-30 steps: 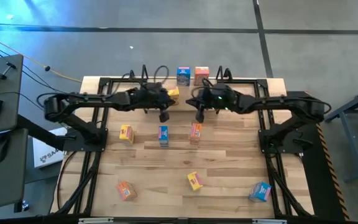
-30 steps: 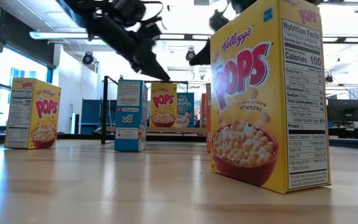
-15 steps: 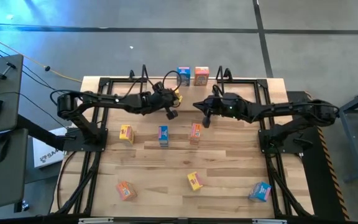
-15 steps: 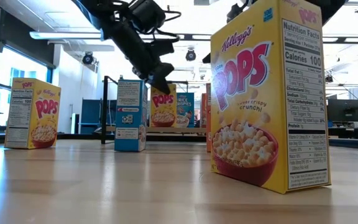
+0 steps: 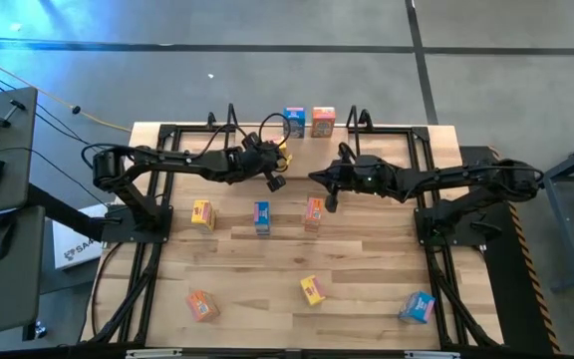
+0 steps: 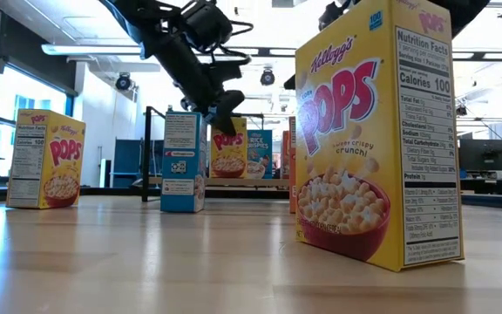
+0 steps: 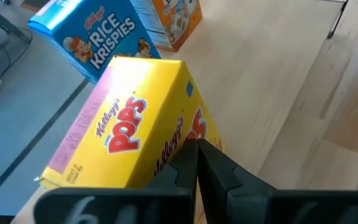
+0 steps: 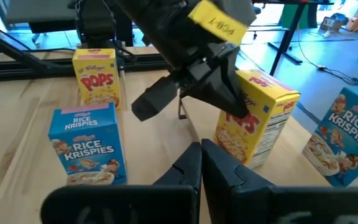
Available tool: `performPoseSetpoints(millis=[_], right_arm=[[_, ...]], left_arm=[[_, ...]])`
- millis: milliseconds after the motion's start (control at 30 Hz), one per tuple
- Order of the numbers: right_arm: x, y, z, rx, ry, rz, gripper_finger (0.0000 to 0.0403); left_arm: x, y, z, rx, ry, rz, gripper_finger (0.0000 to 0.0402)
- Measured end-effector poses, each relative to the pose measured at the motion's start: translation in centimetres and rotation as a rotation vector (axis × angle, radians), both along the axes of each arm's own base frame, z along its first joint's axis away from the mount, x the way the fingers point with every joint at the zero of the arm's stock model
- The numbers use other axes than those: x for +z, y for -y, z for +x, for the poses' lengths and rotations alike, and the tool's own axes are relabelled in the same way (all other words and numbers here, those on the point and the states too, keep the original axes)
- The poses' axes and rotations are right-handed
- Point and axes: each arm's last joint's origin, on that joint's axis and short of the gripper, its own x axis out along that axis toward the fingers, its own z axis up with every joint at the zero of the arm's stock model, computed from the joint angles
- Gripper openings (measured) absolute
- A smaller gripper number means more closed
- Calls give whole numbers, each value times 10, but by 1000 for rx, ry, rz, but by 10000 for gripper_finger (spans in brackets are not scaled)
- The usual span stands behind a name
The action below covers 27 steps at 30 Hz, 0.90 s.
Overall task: Stack cereal on shelf
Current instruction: Put the top right yellow cereal box on the shelf
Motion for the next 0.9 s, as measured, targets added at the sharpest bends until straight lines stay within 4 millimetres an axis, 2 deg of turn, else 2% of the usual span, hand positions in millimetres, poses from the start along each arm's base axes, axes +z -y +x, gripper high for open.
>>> performPoseSetpoints(millis=[333,700,900], right_arm=[[0,0,0,2,-1,2,0],[-2,0,0,2,-18,5,0],[-2,0,0,4,-22,-3,0]], left_arm=[[-6,0,-4,40,-3,4,0],[-6,-22,-11,98,-8,3,0],[-7,-24,-11,71,3,-28,0]])
